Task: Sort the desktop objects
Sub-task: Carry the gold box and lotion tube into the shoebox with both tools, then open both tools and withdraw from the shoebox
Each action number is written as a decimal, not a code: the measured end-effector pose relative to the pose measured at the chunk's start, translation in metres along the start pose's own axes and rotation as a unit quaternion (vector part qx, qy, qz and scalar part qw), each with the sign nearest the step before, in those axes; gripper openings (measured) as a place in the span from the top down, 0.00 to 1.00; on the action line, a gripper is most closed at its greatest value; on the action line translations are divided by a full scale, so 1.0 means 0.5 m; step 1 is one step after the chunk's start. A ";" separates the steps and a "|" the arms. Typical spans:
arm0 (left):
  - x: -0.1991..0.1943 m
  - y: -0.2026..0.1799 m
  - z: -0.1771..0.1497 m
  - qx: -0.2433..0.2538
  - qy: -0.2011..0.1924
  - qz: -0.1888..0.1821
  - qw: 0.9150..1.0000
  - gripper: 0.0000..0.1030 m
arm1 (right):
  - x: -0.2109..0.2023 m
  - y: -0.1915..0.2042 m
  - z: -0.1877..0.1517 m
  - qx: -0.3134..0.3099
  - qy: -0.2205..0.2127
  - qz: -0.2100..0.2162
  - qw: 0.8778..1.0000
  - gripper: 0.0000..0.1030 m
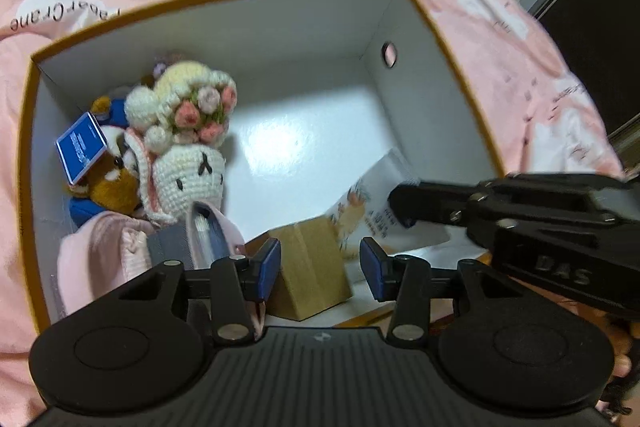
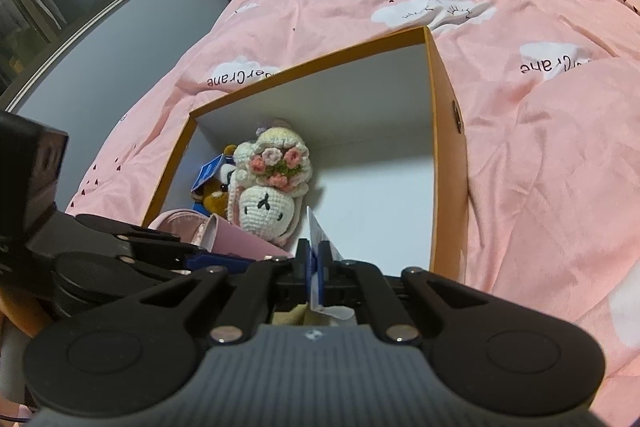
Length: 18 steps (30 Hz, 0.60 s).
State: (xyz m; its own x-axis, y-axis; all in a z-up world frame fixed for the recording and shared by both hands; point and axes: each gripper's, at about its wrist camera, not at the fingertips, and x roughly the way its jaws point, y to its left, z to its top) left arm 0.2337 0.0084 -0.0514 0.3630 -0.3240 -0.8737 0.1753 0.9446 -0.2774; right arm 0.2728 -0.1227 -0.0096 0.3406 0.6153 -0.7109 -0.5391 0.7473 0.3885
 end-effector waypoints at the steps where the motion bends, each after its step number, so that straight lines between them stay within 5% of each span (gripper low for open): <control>1: -0.016 0.004 -0.003 -0.001 -0.015 0.001 1.000 0.50 | -0.001 0.000 -0.001 0.001 0.002 -0.002 1.000 0.98; 7: -0.078 0.030 -0.019 -0.002 -0.068 0.020 0.997 0.52 | -0.014 0.016 -0.007 0.000 0.005 -0.016 1.000 0.98; 18: -0.097 0.059 -0.067 -0.025 -0.086 0.045 0.995 0.52 | 0.009 0.063 -0.020 0.004 0.021 -0.041 0.999 0.95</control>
State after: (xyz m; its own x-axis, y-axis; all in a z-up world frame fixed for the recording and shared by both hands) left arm 0.1908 0.0536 -0.0304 0.5275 -0.2388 -0.8153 0.0911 0.9700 -0.2252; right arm 0.2497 -0.0990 -0.0065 0.3498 0.5414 -0.7646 -0.5042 0.7966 0.3333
